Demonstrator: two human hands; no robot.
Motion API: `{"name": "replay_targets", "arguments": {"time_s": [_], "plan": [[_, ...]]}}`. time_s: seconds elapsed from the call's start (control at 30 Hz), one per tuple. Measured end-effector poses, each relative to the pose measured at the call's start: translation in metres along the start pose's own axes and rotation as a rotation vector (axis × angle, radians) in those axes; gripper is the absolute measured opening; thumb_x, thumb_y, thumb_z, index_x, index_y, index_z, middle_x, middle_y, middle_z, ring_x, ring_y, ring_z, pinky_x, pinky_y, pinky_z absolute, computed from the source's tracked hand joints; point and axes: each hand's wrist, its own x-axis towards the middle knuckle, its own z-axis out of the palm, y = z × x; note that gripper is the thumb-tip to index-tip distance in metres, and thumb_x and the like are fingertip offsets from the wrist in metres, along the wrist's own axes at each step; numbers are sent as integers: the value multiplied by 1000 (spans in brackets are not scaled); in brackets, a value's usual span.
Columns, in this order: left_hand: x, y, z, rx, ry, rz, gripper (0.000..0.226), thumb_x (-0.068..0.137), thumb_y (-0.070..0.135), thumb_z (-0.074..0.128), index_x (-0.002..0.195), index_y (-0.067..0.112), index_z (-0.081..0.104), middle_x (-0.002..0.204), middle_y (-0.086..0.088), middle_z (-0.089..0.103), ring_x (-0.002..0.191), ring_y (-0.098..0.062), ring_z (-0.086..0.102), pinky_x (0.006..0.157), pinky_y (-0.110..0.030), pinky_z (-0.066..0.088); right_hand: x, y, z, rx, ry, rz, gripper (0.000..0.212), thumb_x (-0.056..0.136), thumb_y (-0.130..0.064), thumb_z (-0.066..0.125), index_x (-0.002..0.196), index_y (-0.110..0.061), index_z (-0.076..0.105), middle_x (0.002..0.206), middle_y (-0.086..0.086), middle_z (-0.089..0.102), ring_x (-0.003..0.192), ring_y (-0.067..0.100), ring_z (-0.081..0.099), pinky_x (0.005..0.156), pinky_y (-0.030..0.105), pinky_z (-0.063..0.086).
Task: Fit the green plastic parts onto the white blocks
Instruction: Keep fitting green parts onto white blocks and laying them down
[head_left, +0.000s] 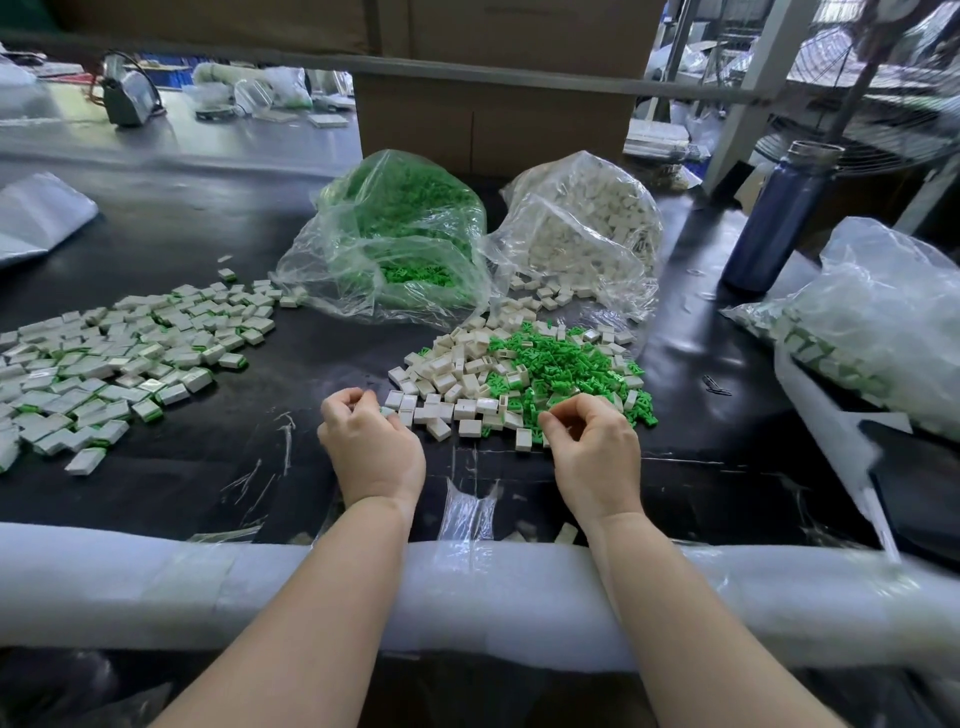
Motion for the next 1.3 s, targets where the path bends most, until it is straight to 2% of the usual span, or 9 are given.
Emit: {"name": "replay_targets", "arguments": {"time_s": [0.17, 0.27, 0.4, 0.53, 0.77, 0.93, 1.1, 1.2, 1.3], "plan": [[-2, 1, -1, 105, -26, 54, 38, 90, 10, 52, 128, 5, 52, 140, -12, 36, 131, -30, 25, 107, -39, 22, -1, -2, 1, -91, -55, -26, 6, 87, -13, 62, 87, -9, 67, 85, -4, 55, 86, 20, 54, 73, 25, 37], [-6, 2, 0, 108, -36, 198, 28, 86, 16, 61, 114, 16, 64, 126, -5, 47, 121, -25, 33, 100, -39, 25, -2, -3, 1, -140, -53, -45, 6, 86, -10, 62, 87, -11, 68, 89, -2, 59, 91, 21, 54, 84, 34, 41], [-11, 4, 6, 230, -195, 385, 24, 88, 31, 60, 110, 26, 67, 117, 1, 48, 113, -21, 36, 92, -33, 25, -1, -1, 4, -253, -69, -13, 10, 87, -15, 60, 88, -17, 69, 95, -3, 59, 100, 18, 50, 79, 28, 26], [-10, 3, 10, 317, -261, 432, 28, 90, 42, 54, 114, 32, 65, 117, 5, 46, 112, -18, 33, 92, -32, 24, -1, -1, 6, -378, -100, 5, 14, 86, -27, 62, 98, -26, 69, 102, -6, 54, 106, 15, 46, 74, 27, 15], [-11, 3, 9, 263, -243, 428, 16, 82, 38, 66, 95, 28, 65, 106, 8, 49, 111, -17, 36, 90, -31, 22, -1, -1, 8, -460, -118, -33, 15, 89, -31, 60, 101, -29, 69, 105, -6, 52, 106, 16, 43, 78, 29, 17], [-13, 5, 7, 46, -217, 486, 10, 80, 21, 71, 87, 21, 65, 80, 13, 54, 87, -12, 42, 76, -20, 22, -2, -1, 7, -464, -106, -52, 17, 89, -31, 59, 102, -30, 68, 107, -6, 50, 106, 16, 41, 79, 29, 17], [-15, 8, 5, -121, -421, 544, 27, 79, 6, 70, 105, 13, 69, 87, 10, 57, 87, -11, 55, 87, -21, 44, -1, -1, 8, -516, -153, -62, 17, 91, -34, 54, 102, -32, 68, 109, -7, 49, 108, 16, 39, 86, 32, 20], [-15, 8, 6, -160, -506, 550, 20, 79, 7, 71, 98, 13, 71, 82, 17, 52, 72, 2, 51, 78, -8, 41, -2, -1, 8, -531, -150, -69, 17, 92, -34, 53, 100, -31, 67, 108, -6, 49, 107, 16, 39, 83, 33, 20], [-15, 6, 7, -182, -545, 515, 15, 79, 13, 72, 93, 16, 71, 81, 13, 59, 69, 3, 51, 75, -9, 42, -1, -2, 9, -539, -159, -64, 19, 92, -35, 52, 106, -32, 66, 111, -5, 48, 110, 16, 38, 85, 34, 21]]}}
